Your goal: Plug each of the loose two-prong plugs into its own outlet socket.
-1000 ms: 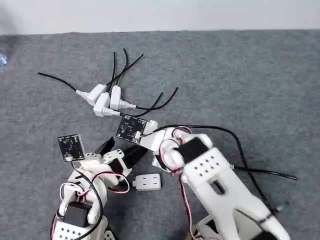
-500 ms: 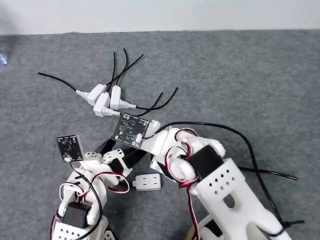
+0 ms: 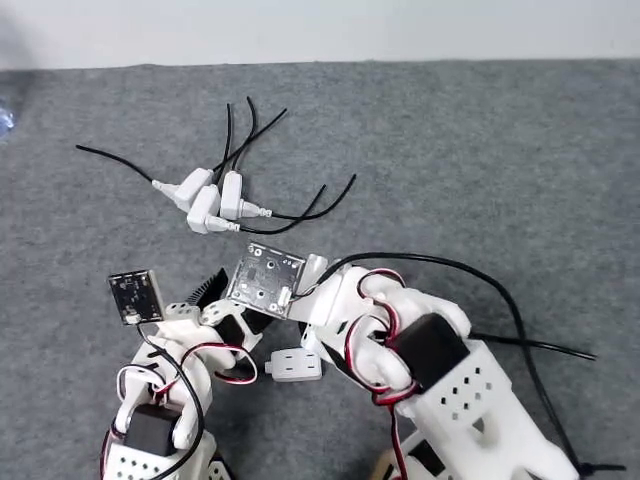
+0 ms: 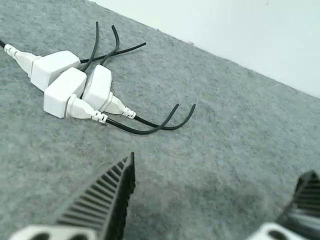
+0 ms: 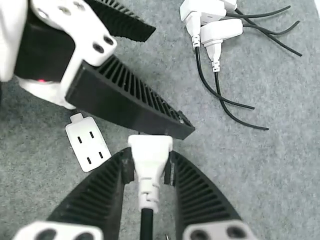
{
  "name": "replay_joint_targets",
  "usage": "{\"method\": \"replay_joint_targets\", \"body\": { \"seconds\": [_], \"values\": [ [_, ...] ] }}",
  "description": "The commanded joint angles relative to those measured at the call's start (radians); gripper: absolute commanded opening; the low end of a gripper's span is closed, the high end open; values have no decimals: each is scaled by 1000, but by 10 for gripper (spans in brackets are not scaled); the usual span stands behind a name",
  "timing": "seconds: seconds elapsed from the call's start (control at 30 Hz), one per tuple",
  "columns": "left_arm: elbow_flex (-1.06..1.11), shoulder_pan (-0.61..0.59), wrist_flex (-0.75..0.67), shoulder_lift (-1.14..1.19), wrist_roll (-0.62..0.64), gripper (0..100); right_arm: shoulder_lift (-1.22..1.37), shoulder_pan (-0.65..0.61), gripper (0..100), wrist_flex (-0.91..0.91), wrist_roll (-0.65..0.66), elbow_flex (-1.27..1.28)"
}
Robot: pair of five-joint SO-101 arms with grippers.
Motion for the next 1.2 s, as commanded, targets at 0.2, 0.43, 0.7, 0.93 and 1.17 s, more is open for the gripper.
{"method": "replay_joint_targets", "body": {
  "seconds": [0.2, 0.43, 0.7, 0.93, 1.17],
  "values": [
    [-8, 14, -8, -5, 0, 457, -48, 35, 9, -2, -3, -129],
    [-2, 14, 15, -5, -2, 457, -38, 35, 9, -5, -3, -135],
    [-36, -198, 9, -6, -3, 457, 27, 41, 9, 24, 57, -74],
    [-1, -499, 25, -2, -20, 457, 151, -4, 9, 31, 110, -21],
    [-2, -557, 201, -5, -215, 457, 358, -79, 9, 31, 229, 18]
  ]
}}
